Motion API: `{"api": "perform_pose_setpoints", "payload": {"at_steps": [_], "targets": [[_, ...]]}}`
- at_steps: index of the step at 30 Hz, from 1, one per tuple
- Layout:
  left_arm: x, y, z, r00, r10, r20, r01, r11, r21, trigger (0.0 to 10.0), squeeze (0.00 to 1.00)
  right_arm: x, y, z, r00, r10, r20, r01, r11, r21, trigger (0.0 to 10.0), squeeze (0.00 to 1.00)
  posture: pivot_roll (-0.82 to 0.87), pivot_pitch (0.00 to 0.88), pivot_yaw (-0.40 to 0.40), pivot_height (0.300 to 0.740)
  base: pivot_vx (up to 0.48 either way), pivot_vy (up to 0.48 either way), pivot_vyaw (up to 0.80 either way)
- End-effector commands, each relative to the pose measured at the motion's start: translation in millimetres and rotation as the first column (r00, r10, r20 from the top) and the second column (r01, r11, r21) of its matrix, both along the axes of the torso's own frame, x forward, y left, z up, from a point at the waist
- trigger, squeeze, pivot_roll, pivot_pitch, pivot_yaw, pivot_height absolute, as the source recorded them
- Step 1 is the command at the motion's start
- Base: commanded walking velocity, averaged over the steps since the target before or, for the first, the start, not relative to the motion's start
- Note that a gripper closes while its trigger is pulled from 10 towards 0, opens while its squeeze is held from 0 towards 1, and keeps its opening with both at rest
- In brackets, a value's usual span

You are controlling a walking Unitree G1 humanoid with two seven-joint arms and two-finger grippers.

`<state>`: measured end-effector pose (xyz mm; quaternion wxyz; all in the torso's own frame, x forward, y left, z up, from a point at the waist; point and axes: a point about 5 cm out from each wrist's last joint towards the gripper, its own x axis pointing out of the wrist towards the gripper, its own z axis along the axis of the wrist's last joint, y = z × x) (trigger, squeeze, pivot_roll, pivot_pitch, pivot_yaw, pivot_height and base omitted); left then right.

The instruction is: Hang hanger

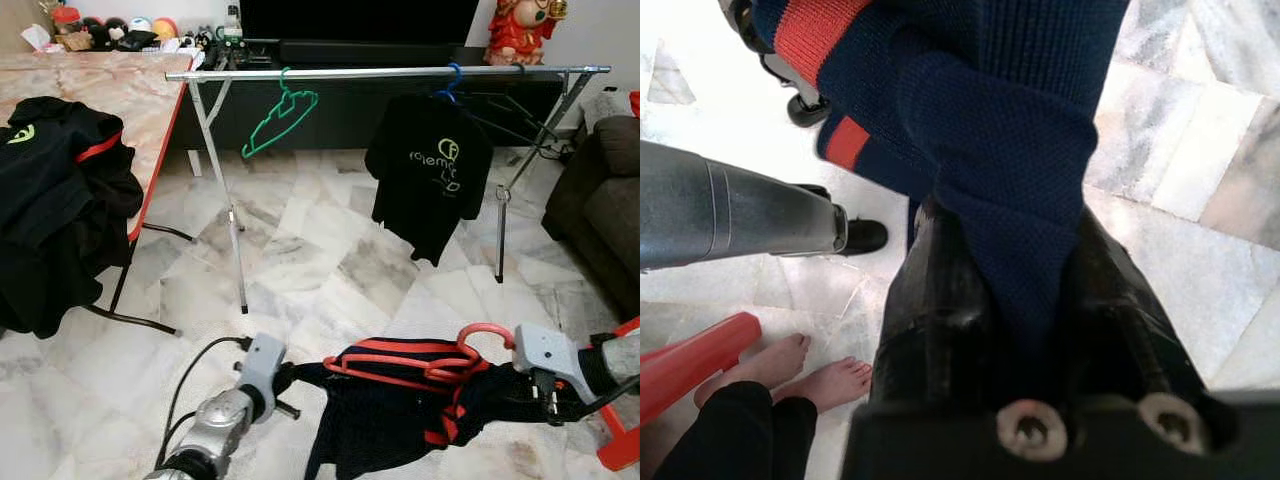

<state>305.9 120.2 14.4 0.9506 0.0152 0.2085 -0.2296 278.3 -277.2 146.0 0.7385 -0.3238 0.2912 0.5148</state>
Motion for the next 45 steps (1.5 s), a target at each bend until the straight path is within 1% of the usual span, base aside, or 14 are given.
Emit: {"api": "perform_pose_setpoints", "payload": {"at_steps": [1, 18, 19, 21, 22, 23, 28, 30, 31, 34, 38, 39, 42, 45], "targets": [[-6.2, 17.3, -10, 0.995, 0.082, -0.048, -0.081, 0.996, 0.03, 0.0, 0.0, -1.1, -16.6, 11, 0.998, -0.056, 0.026, 0.057, 0.998, -0.033, 0.0, 0.0, -0.14, 0.13, -0.055, 0.74, 0.0, 0.0, 0.0], [-6.2, 17.3, -10, 0.995, 0.082, -0.048, -0.081, 0.996, 0.03, 0.0, 0.0, -1.1, -16.6, 11, 0.998, -0.056, 0.026, 0.057, 0.998, -0.033, 0.0, 0.0, -0.14, 0.13, -0.055, 0.74, 0.0, 0.0, 0.0], [-6.3, 18.1, -10, 0.995, 0.087, -0.051, -0.085, 0.996, 0.039, 0.0, 0.0, -3.0, -24.8, 6, 0.998, -0.063, 0.021, 0.065, 0.99, -0.122, 0.0, 0.0, -0.14, 0.13, -0.055, 0.74, 0.0, 0.0, 0.0], [1.7, 10.2, -1, 0.995, 0.095, -0.01, -0.094, 0.995, 0.019, 0.0, 0.0, 11.5, 3.2, -15, 0.994, 0.063, 0.087, -0.048, 0.985, -0.167, 0.0, 0.0, -0.13, 0.13, -0.054, 0.74, 0.0, 0.0, 0.0], [3.8, 7.2, 1, 0.996, 0.094, 0.002, -0.094, 0.995, 0.01, 0.0, 0.0, 17.5, 16.0, -19, 0.987, 0.102, 0.124, -0.082, 0.984, -0.156, 0.0, 0.0, -0.13, 0.133, -0.056, 0.74, 0.0, 0.0, 0.0], [4.6, 4.6, 3, 0.996, 0.09, 0.009, -0.09, 0.996, 0.002, 0.0, 0.0, 22.6, 29.3, -20, 0.978, 0.132, 0.159, -0.113, 0.986, -0.12, 0.0, 0.0, -0.13, 0.134, -0.057, 0.74, 0.0, 0.0, 0.0], [3.7, 2.5, 2, 0.997, 0.08, 0.011, -0.08, 0.997, -0.008, 0.0, 0.0, 25.8, 39.3, -19, 0.976, 0.136, 0.171, -0.126, 0.99, -0.07, 0.0, 0.0, -0.13, 0.138, -0.058, 0.74, 0.0, 0.0, 0.0], [3.6, 2.1, 2, 0.997, 0.078, 0.012, -0.078, 0.997, -0.01, 0.0, 0.0, 25.3, 41.3, -21, 0.976, 0.149, 0.158, -0.139, 0.987, -0.075, 0.0, 0.0, -0.12, 0.14, -0.059, 0.74, 0.0, 0.0, 0.0], [3.7, 1.9, 3, 0.997, 0.076, 0.014, -0.076, 0.997, -0.011, 0.0, 0.0, 27.2, 42.3, -22, 0.973, 0.162, 0.166, -0.147, 0.984, -0.097, 0.0, 0.0, -0.12, 0.14, -0.059, 0.74, 0.0, 0.0, 0.0], [4.4, 2.0, 4, 0.997, 0.075, 0.019, -0.074, 0.997, -0.012, 0.0, 0.0, 27.9, 40.4, -25, 0.97, 0.19, 0.15, -0.167, 0.973, -0.157, 0.0, 0.0, -0.13, 0.142, -0.059, 0.74, 0.0, 0.0, 0.0], [7.6, 5.3, 7, 0.995, 0.093, 0.033, -0.093, 0.996, -0.007, 0.0, 0.0, 26.9, 27.2, -33, 0.972, 0.209, 0.108, -0.169, 0.941, -0.291, 0.0, 0.0, -0.12, 0.142, -0.061, 0.74, 0.0, 0.0, 0.0], [8.1, 5.6, 7, 0.995, 0.096, 0.034, -0.095, 0.995, -0.007, 0.0, 0.0, 26.6, 25.4, -34, 0.973, 0.208, 0.104, -0.168, 0.938, -0.303, 0.0, 0.0, -0.12, 0.142, -0.062, 0.74, 0.0, 0.0, 0.0], [9.4, 5.6, 9, 0.995, 0.096, 0.04, -0.096, 0.995, -0.01, 0.0, 0.0, 30.0, 20.0, -34, 0.971, 0.198, 0.134, -0.138, 0.922, -0.363, 0.0, 0.0, -0.12, 0.142, -0.062, 0.74, 0.0, 0.0, 0.0], [9.5, 5.1, 9, 0.995, 0.092, 0.042, -0.092, 0.996, -0.011, 0.0, 0.0, 34.1, 19.0, -33, 0.967, 0.184, 0.176, -0.107, 0.92, -0.377, 0.0, 0.0, -0.12, 0.141, -0.063, 0.74, 0.0, 0.0, 0.0]]}}
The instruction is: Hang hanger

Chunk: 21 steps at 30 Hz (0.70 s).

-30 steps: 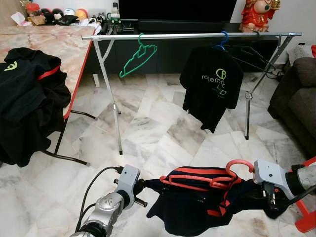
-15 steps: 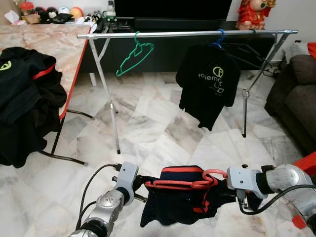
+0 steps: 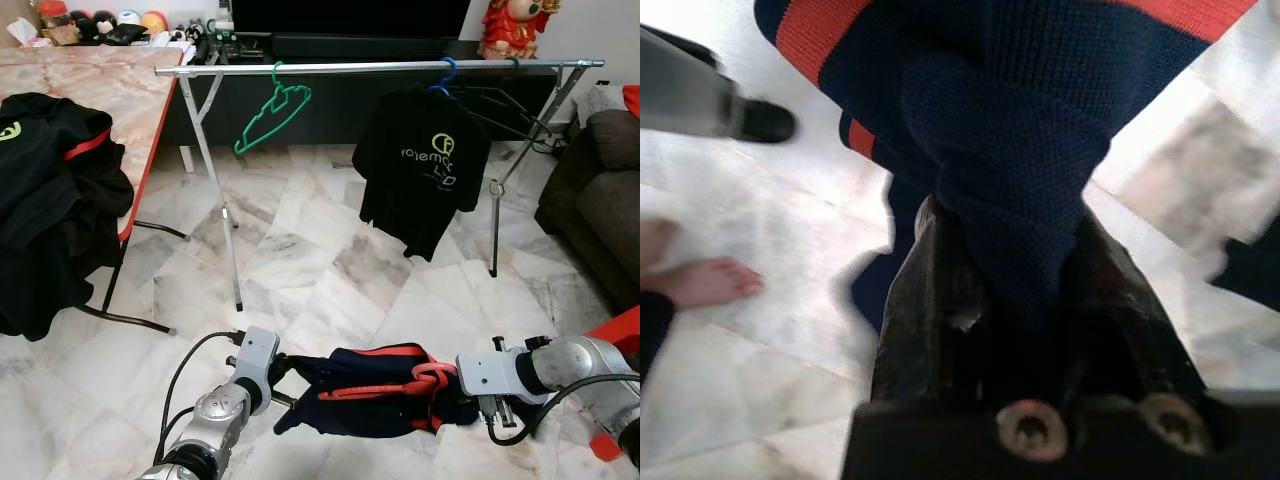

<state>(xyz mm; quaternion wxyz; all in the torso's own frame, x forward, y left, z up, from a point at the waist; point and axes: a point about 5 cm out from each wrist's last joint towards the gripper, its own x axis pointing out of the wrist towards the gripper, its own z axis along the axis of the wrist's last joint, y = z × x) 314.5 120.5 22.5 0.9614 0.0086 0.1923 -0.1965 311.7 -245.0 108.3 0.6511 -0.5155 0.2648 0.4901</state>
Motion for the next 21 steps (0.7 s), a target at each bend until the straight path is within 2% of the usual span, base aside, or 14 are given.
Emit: {"api": "perform_pose_setpoints", "payload": {"at_steps": [1, 2, 4, 8, 11, 14, 21], "targets": [[0.8, 4.7, 1, 1.0, 0.02, 0.009, -0.02, 1.0, -0.003, 0.0, 0.0, 2.5, -11.7, 6, 0.999, -0.042, 0.033, 0.043, 0.999, -0.019, 0.0, 0.0, -0.12, 0.14, -0.063, 0.74, 0.0, 0.0, 0.0], [0.4, 4.5, 1, 1.0, 0.016, 0.008, -0.016, 1.0, -0.003, 0.0, 0.0, 5.7, -6.6, 9, 0.997, -0.066, 0.047, 0.063, 0.996, 0.06, 0.0, 0.0, -0.12, 0.141, -0.062, 0.74, 0.0, 0.0, 0.0], [-0.6, 4.3, 0, 1.0, 0.011, 0.004, -0.011, 1.0, -0.001, 0.0, 0.0, 7.7, -1.6, 13, 0.995, -0.082, 0.053, 0.074, 0.987, 0.142, 0.0, 0.0, -0.12, 0.142, -0.062, 0.74, 0.0, 0.0, 0.0], [-1.8, 4.1, -2, 1.0, 0.003, -0.001, -0.003, 1.0, 0.001, 0.0, 0.0, 7.9, 4.9, 17, 0.996, -0.087, 0.03, 0.077, 0.966, 0.246, 0.0, 0.0, -0.13, 0.141, -0.061, 0.74, 0.0, 0.0, 0.0], [-2.7, 2.8, -3, 1.0, -0.008, -0.005, 0.008, 1.0, 0.003, 0.0, 0.0, 6.5, 7.3, 17, 0.997, -0.07, 0.01, 0.065, 0.963, 0.262, 0.0, 0.0, -0.13, 0.141, -0.061, 0.74, 0.0, 0.0, 0.0], [-2.7, 1.6, -2, 1.0, -0.012, -0.003, 0.012, 1.0, 0.003, 0.0, 0.0, 5.6, 3.8, 13, 0.998, -0.07, 0.007, 0.067, 0.974, 0.216, 0.0, 0.0, -0.12, 0.139, -0.062, 0.74, 0.0, 0.0, 0.0], [1.9, 4.6, 3, 1.0, 0.0, 0.022, 0.001, 1.0, -0.008, 0.0, 0.0, 2.4, -10.9, 2, 0.997, -0.076, 0.001, 0.075, 0.997, 0.032, 0.0, 0.0, -0.12, 0.141, -0.063, 0.74, 0.0, 0.0, 0.0]]}}
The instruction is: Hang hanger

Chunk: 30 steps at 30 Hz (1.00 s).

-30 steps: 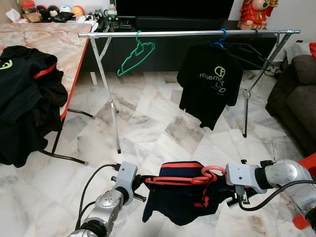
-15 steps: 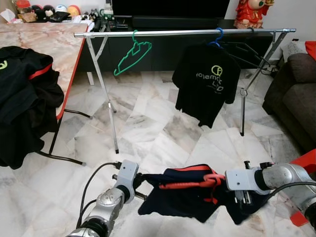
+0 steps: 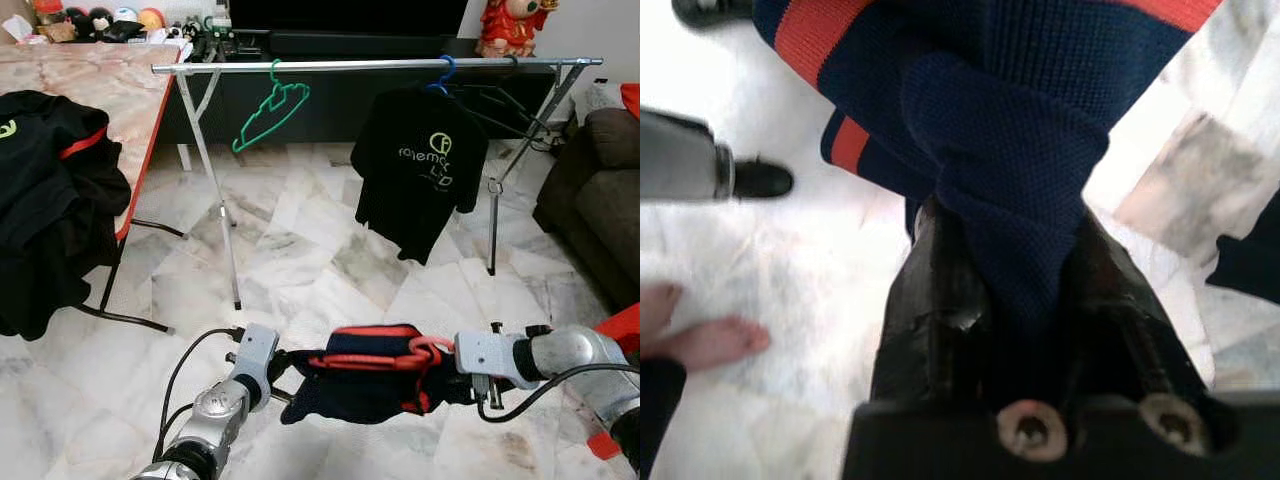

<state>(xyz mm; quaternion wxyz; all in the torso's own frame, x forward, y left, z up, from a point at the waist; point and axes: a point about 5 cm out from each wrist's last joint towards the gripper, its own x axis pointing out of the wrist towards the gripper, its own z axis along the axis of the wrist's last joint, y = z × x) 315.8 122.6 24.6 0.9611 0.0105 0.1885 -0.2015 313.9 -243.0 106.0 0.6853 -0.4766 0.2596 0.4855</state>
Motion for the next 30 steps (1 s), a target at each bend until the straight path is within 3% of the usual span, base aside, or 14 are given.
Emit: {"api": "perform_pose_setpoints", "payload": {"at_steps": [1, 6, 13, 15, 17, 19, 20, 21, 22, 25, 27, 28, 30], "targets": [[1.1, 3.1, 2, 1.0, 0.013, 0.017, -0.013, 1.0, -0.013, 0.0, 0.0, -0.4, -14.7, 3, 1.0, -0.022, 0.006, 0.022, 0.997, -0.078, 0.0, 0.0, -0.12, 0.141, -0.063, 0.74, 0.0, 0.0, 0.0], [1.8, 4.1, 5, 1.0, -0.012, 0.028, 0.014, 0.999, -0.048, 0.0, 0.0, -0.7, -22.0, -7, 0.997, -0.073, 0.037, 0.077, 0.987, -0.142, 0.0, 0.0, -0.11, 0.14, -0.063, 0.74, 0.0, 0.0, 0.0], [2.6, -3.3, 12, 0.993, -0.102, 0.056, 0.108, 0.987, -0.12, 0.0, 0.0, 5.2, -19.3, -12, 0.982, -0.148, 0.116, 0.162, 0.98, -0.119, 0.0, 0.0, -0.11, 0.14, -0.062, 0.74, 0.0, 0.0, 0.0], [4.4, -10.9, 20, 0.984, -0.153, 0.09, 0.168, 0.967, -0.19, 0.0, 0.0, 5.6, -15.7, -20, 0.973, -0.194, 0.128, 0.208, 0.973, -0.101, 0.0, 0.0, -0.11, 0.141, -0.063, 0.74, 0.0, 0.0, 0.0], [4.5, -13.7, 22, 0.98, -0.176, 0.097, 0.192, 0.959, -0.209, 0.0, 0.0, 6.0, -14.1, -23, 0.968, -0.217, 0.128, 0.229, 0.97, -0.086, 0.0, 0.0, -0.11, 0.141, -0.063, 0.74, 0.0, 0.0, 0.0], [0.7, -23.0, 25, 0.955, -0.277, 0.103, 0.294, 0.927, -0.232, 0.0, 0.0, 11.4, -7.5, -25, 0.938, -0.309, 0.16, 0.313, 0.95, 0.001, 0.0, 0.0, -0.11, 0.143, -0.061, 0.74, 0.0, 0.0, 0.0], [-4.7, -31.6, 25, 0.92, -0.378, 0.101, 0.391, 0.89, -0.233, 0.0, 0.0, 17.1, -0.6, -26, 0.894, -0.415, 0.167, 0.402, 0.909, 0.107, 0.0, 0.0, -0.11, 0.143, -0.061, 0.74, 0.0, 0.0, 0.0], [-7.5, -35.1, 25, 0.903, -0.418, 0.098, 0.43, 0.87, -0.243, 0.0, 0.0, 18.7, 3.0, -27, 0.882, -0.446, 0.154, 0.427, 0.893, 0.145, 0.0, 0.0, -0.11, 0.143, -0.058, 0.74, 0.0, 0.0, 0.0], [-7.5, -35.1, 25, 0.903, -0.418, 0.098, 0.43, 0.87, -0.243, 0.0, 0.0, 18.7, 3.0, -27, 0.882, -0.446, 0.154, 0.427, 0.893, 0.145, 0.0, 0.0, -0.11, 0.143, -0.058, 0.74, 0.0, 0.0, 0.0], [-14.0, -46.0, 32, 0.848, -0.517, 0.12, 0.528, 0.798, -0.292, 0.0, 0.0, 21.5, 15.9, -30, 0.868, -0.483, 0.119, 0.449, 0.864, 0.23, 0.0, 0.0, -0.1, 0.144, -0.057, 0.74, 0.0, 0.0, 0.0], [-18.3, -51.6, 35, 0.805, -0.579, 0.127, 0.588, 0.753, -0.293, 0.0, 0.0, 26.0, 25.7, -28, 0.843, -0.533, 0.079, 0.481, 0.811, 0.334, 0.0, 0.0, -0.1, 0.145, -0.058, 0.74, 0.0, 0.0, 0.0], [-22.1, -54.8, 36, 0.771, -0.627, 0.116, 0.63, 0.723, -0.282, 0.0, 0.0, 28.8, 34.0, -26, 0.834, -0.551, 0.02, 0.496, 0.765, 0.411, 0.0, 0.0, -0.1, 0.143, -0.058, 0.74, 0.0, 0.0, 0.0], [-24.8, -56.3, 36, 0.75, -0.653, 0.105, 0.653, 0.704, -0.279, 0.0, 0.0, 29.6, 37.5, -25, 0.834, -0.552, -0.003, 0.499, 0.752, 0.431, 0.0, 0.0, -0.1, 0.143, -0.059, 0.74, 0.0, 0.0, 0.0]]}}
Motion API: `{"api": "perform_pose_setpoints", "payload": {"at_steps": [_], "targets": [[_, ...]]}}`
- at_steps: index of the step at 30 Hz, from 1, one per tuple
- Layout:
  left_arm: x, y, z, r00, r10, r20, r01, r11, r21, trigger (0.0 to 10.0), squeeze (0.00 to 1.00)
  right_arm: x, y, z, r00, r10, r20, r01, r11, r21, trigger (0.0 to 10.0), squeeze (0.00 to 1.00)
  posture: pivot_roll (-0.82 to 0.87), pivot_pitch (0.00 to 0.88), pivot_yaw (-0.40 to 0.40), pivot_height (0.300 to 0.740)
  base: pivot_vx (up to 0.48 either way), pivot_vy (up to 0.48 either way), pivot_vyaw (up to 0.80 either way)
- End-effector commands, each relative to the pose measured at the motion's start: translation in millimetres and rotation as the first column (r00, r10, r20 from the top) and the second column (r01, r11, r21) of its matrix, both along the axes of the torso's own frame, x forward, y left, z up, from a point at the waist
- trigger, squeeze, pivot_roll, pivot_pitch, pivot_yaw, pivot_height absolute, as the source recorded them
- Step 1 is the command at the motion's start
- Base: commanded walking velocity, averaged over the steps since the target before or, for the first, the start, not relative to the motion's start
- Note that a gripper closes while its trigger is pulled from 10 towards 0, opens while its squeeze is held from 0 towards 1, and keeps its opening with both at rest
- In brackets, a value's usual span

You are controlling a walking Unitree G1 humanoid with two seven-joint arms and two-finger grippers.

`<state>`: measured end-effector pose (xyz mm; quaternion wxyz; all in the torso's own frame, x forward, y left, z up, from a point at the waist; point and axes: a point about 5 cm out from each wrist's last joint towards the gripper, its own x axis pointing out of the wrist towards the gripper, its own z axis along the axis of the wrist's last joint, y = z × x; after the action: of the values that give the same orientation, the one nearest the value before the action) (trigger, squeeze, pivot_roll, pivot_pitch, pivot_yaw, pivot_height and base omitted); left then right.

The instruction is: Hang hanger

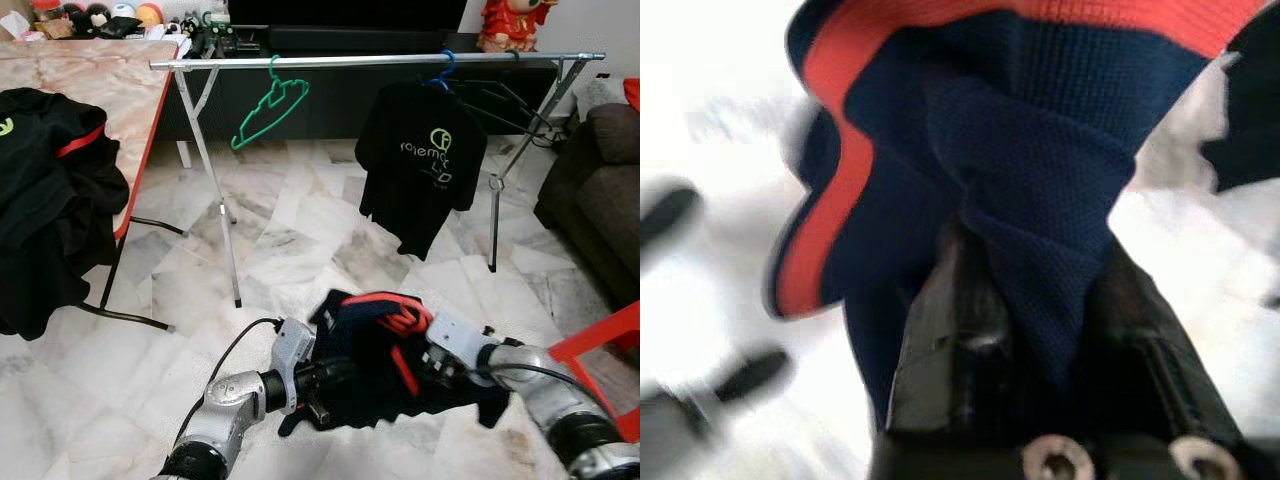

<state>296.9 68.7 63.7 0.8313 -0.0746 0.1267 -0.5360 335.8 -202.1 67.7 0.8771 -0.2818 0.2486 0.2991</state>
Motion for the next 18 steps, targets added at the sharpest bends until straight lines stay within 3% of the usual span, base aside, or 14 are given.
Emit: {"api": "perform_pose_setpoints", "payload": {"at_steps": [1, 3, 7, 10, 11, 12, 13, 14, 15, 16, 18], "targets": [[-8.5, -4.7, -3, 0.997, -0.079, -0.017, 0.079, 0.997, 0.021, 0.0, 0.0, 8.3, -2.2, 13, 0.999, -0.042, 0.029, 0.04, 0.997, 0.063, 0.0, 0.0, -0.1, 0.143, -0.059, 0.74, 0.0, 0.0, 0.0], [-17.4, -16.5, 4, 0.983, -0.183, -0.012, 0.183, 0.983, -0.012, 0.0, 0.0, 9.4, 3.2, 11, 0.999, -0.042, 0.024, 0.041, 0.997, 0.065, 0.0, 0.0, -0.09, 0.144, -0.059, 0.74, 0.0, 0.0, 0.0], [-28.4, -29.4, 16, 0.958, -0.286, 0.015, 0.287, 0.957, -0.033, 0.0, 0.0, 12.4, 5.9, 13, 0.997, -0.04, 0.067, 0.038, 0.999, 0.03, 0.0, 0.0, -0.09, 0.143, -0.059, 0.74, 0.0, 0.0, 0.0], [-24.7, -28.7, 16, 0.969, -0.246, 0.033, 0.246, 0.969, 0.009, 0.0, 0.0, 15.1, 13.6, 21, 0.992, 0.014, 0.128, -0.022, 0.998, 0.058, 0.0, 0.0, -0.09, 0.142, -0.058, 0.74, 0.0, 0.0, 0.0], [-14.6, -23.5, 13, 0.987, -0.148, 0.064, 0.144, 0.988, 0.062, 0.0, 0.0, 14.3, 16.4, 23, 0.992, 0.046, 0.118, -0.057, 0.995, 0.086, 0.0, 0.0, -0.08, 0.142, -0.059, 0.74, 0.0, 0.0, 0.0], [-14.6, -23.5, 13, 0.987, -0.148, 0.064, 0.144, 0.988, 0.062, 0.0, 0.0, 14.3, 16.4, 23, 0.992, 0.046, 0.118, -0.057, 0.995, 0.086, 0.0, 0.0, -0.08, 0.142, -0.059, 0.74, 0.0, 0.0, 0.0], [-3.5, -14.7, 12, 0.993, -0.038, 0.113, 0.025, 0.993, 0.112, 2.4, 0.0, 12.3, 15.7, 23, 0.987, 0.106, 0.121, -0.113, 0.992, 0.053, 0.0, 0.0, -0.08, 0.142, -0.059, 0.74, 0.0, 0.0, 0.0], [5.6, -4.7, 12, 0.983, 0.056, 0.174, -0.085, 0.983, 0.164, 8.9, 0.0, 9.0, 13.2, 24, 0.974, 0.185, 0.13, -0.184, 0.983, -0.014, 0.0, 0.0, -0.08, 0.142, -0.06, 0.74, 0.0, 0.0, 0.0], [10.0, 2.1, 13, 0.976, 0.104, 0.192, -0.141, 0.971, 0.191, 10.0, 0.0, 6.7, 12.0, 24, 0.961, 0.241, 0.139, -0.234, 0.97, -0.063, 0.0, 0.0, -0.08, 0.14, -0.06, 0.74, 0.0, 0.0, 0.0], [10.0, 2.1, 13, 0.976, 0.104, 0.192, -0.141, 0.971, 0.191, 10.0, 0.0, 6.7, 12.0, 24, 0.961, 0.241, 0.139, -0.234, 0.97, -0.063, 0.0, 0.0, -0.08, 0.14, -0.06, 0.74, 0.0, 0.0, 0.0], [18.3, 18.8, 21, 0.963, 0.197, 0.183, -0.224, 0.964, 0.141, 10.0, 0.0, -3.6, 11.0, 22, 0.905, 0.405, 0.132, -0.386, 0.91, -0.151, 0.0, 0.0, -0.09, 0.138, -0.059, 0.74, 0.0, 0.0, 0.0]]}}
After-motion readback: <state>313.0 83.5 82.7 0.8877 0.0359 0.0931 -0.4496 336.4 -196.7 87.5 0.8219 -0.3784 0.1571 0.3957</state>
